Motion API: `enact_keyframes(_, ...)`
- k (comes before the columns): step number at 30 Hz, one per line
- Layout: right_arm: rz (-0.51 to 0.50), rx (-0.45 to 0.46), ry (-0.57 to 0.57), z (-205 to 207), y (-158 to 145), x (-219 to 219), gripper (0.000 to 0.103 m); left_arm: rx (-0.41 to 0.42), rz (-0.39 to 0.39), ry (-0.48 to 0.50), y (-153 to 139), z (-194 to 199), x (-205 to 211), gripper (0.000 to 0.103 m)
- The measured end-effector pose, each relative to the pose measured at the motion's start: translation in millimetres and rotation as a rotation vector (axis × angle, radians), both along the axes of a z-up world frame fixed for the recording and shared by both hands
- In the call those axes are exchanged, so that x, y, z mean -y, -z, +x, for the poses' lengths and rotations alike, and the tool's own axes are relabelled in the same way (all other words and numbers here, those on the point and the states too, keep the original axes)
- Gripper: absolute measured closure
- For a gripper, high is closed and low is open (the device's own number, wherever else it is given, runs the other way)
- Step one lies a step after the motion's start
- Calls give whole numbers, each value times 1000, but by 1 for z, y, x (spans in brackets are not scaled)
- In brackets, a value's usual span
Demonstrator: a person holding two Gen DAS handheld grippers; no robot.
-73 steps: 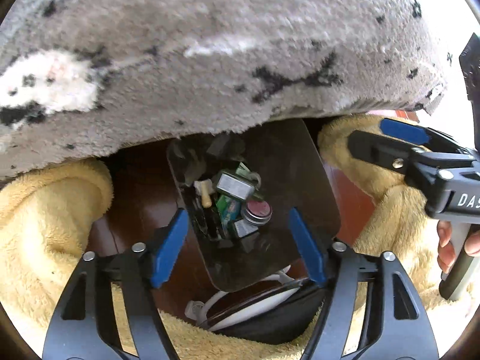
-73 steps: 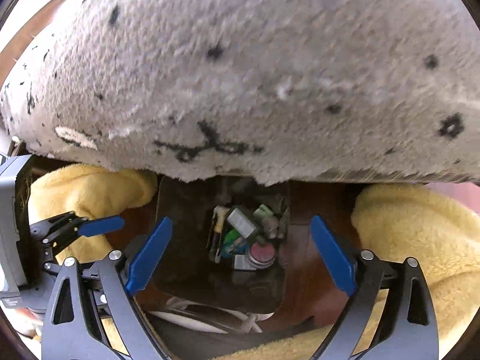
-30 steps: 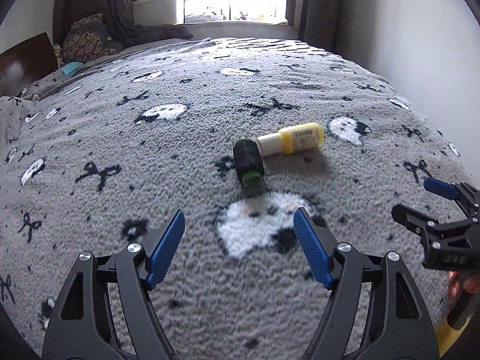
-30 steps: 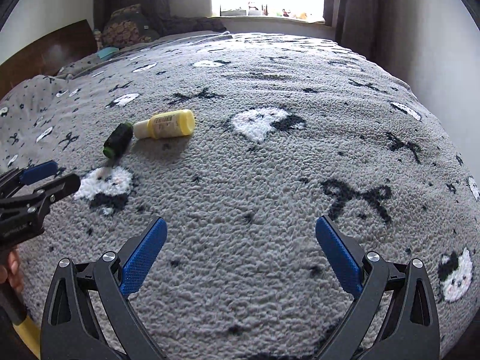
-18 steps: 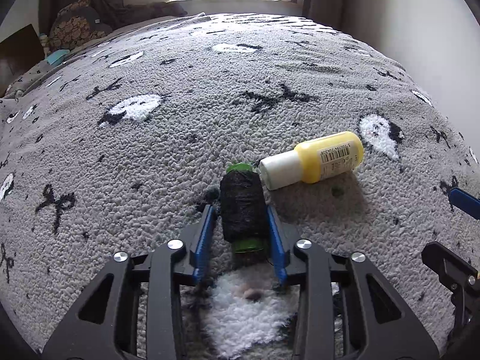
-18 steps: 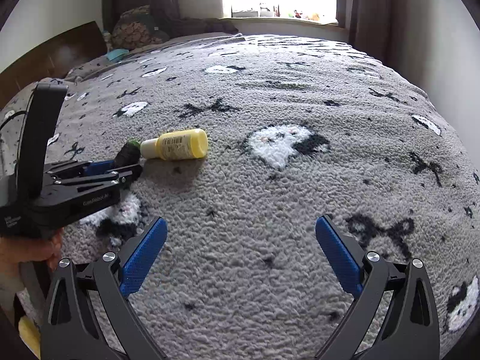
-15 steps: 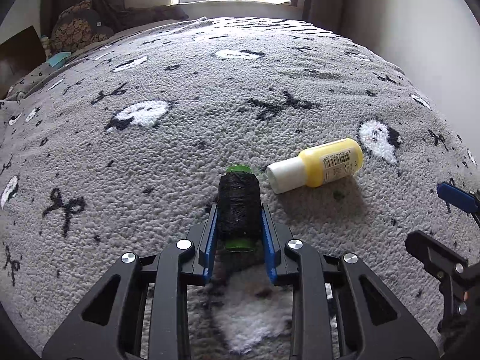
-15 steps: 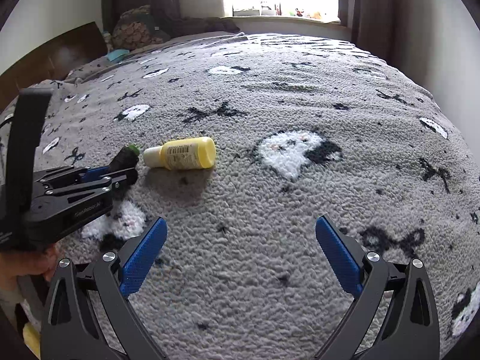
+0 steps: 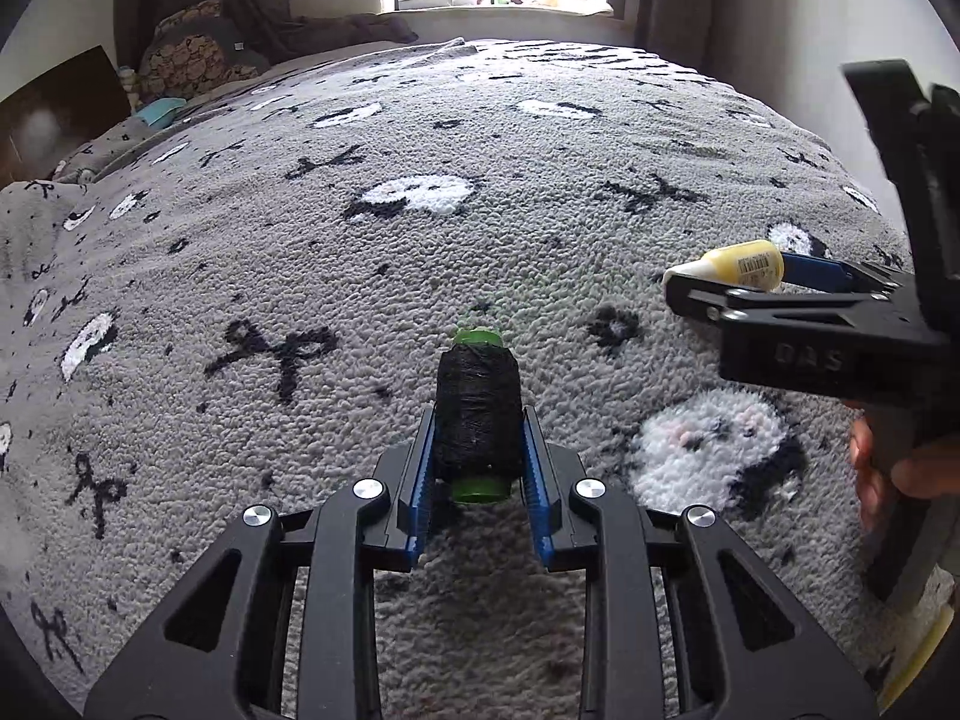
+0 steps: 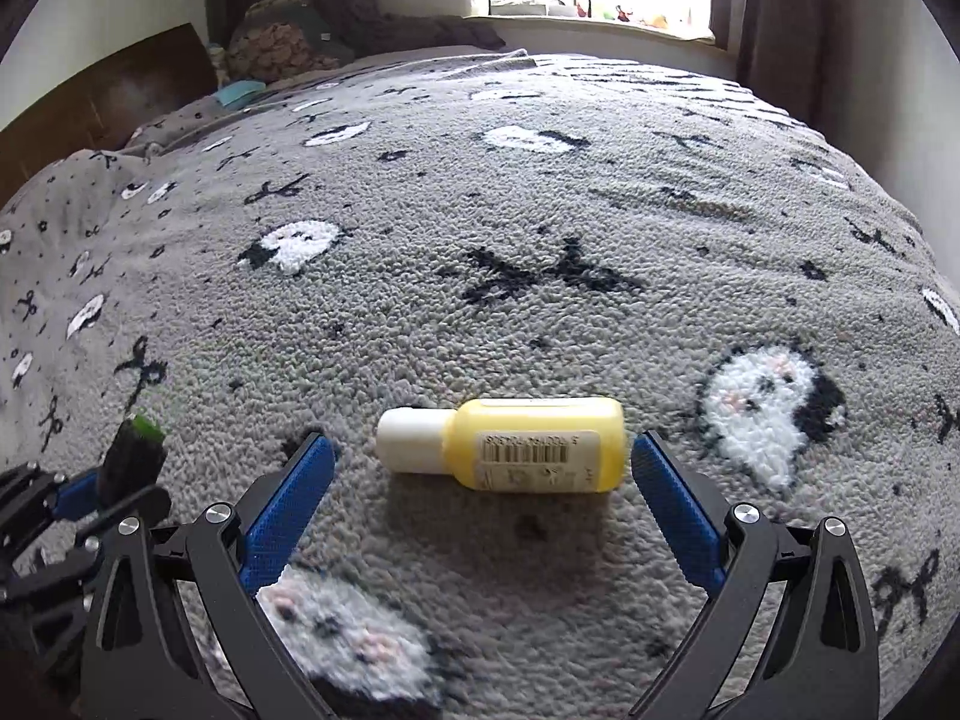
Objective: Collect trash
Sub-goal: 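Grasp the black thread spool with left tool while right tool grasps yellow lotion bottle, then lower both tools to the bin and release the spool and lotion bottle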
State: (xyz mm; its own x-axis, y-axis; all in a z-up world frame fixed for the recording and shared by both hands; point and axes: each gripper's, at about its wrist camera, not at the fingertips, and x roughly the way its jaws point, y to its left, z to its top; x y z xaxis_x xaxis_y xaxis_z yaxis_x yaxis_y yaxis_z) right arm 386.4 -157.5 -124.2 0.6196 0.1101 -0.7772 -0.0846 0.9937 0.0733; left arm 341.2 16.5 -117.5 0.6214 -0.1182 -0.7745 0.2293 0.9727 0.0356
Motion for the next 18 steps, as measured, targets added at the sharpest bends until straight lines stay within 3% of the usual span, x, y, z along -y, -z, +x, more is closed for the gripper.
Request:
enact_keyframes(2,-30,-14,23,6,6,-6,4,2,2,9,0,-3,0,78)
enact_keyframes(5,-26,-18,42,8,10,-4,18,4,-6,16,0,-6,0,78)
enact_keyframes(10,-35,-14,50,-1,6,6,19,2,-7,30,0,-15,5,78)
enact_keyframes(15,-62,34,59,-38,-12,23,19,9,1,43,-2,-37,13,78)
enact_keyframes(18,-41,84,59,-80,-27,40,19,16,-5,51,-5,-58,18,78)
